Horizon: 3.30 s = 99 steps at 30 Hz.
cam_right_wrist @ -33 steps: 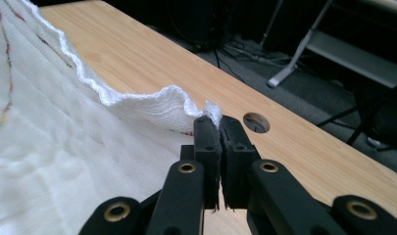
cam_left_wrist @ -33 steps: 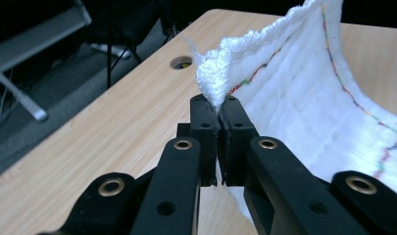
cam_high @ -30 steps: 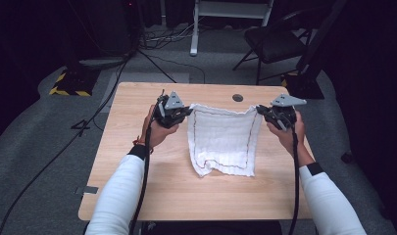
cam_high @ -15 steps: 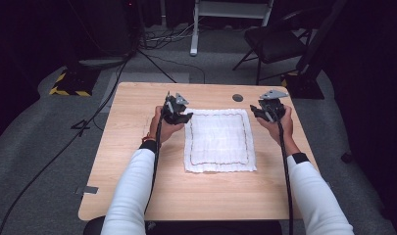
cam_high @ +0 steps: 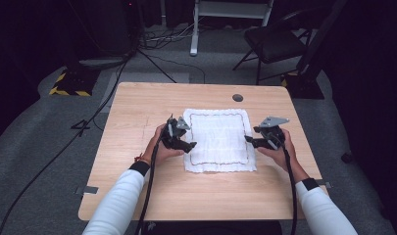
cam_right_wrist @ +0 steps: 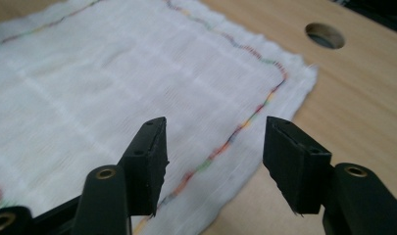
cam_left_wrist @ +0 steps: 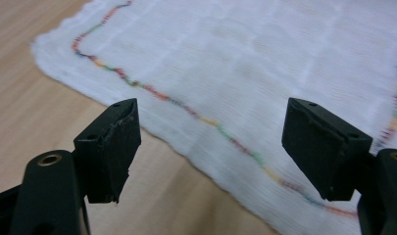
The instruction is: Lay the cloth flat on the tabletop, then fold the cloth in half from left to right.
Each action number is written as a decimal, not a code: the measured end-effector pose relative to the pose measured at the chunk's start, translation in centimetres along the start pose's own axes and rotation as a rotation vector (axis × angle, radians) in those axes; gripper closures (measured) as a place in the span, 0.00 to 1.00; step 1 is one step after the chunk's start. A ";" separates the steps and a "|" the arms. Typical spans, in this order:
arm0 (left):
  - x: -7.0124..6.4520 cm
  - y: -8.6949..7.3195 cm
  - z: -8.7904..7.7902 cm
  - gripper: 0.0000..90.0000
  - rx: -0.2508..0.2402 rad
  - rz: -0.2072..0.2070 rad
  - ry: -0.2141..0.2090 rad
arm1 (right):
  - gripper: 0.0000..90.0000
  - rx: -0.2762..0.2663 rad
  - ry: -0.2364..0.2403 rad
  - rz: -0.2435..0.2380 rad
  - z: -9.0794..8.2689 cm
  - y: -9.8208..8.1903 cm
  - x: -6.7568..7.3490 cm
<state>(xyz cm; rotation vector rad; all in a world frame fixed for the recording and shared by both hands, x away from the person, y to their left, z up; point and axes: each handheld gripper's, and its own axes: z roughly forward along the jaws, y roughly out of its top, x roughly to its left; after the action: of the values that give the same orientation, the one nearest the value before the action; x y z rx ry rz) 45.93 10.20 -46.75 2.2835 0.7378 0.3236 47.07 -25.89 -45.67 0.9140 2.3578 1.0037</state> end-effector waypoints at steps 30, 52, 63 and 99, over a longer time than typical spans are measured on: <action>-4.1 -5.2 -1.3 0.27 0.050 0.026 0.000 | 0.45 0.074 0.037 -0.021 -3.2 -7.0 3.4; -7.0 -7.0 -3.0 0.26 0.040 0.047 -0.039 | 0.42 0.104 0.067 0.019 -6.9 -9.7 5.6; -8.4 -7.8 -3.7 0.26 0.048 0.039 -0.074 | 0.41 0.114 0.073 0.023 -8.2 -10.6 6.8; 5.7 1.0 2.9 0.23 -0.031 -0.217 0.120 | 0.46 -0.058 0.361 -0.289 -0.6 0.7 18.1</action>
<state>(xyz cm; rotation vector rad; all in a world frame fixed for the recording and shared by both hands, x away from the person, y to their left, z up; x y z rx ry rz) 52.12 11.39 -48.01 2.1448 1.0256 0.3689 34.39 -12.95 -46.85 0.3753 2.6367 1.1859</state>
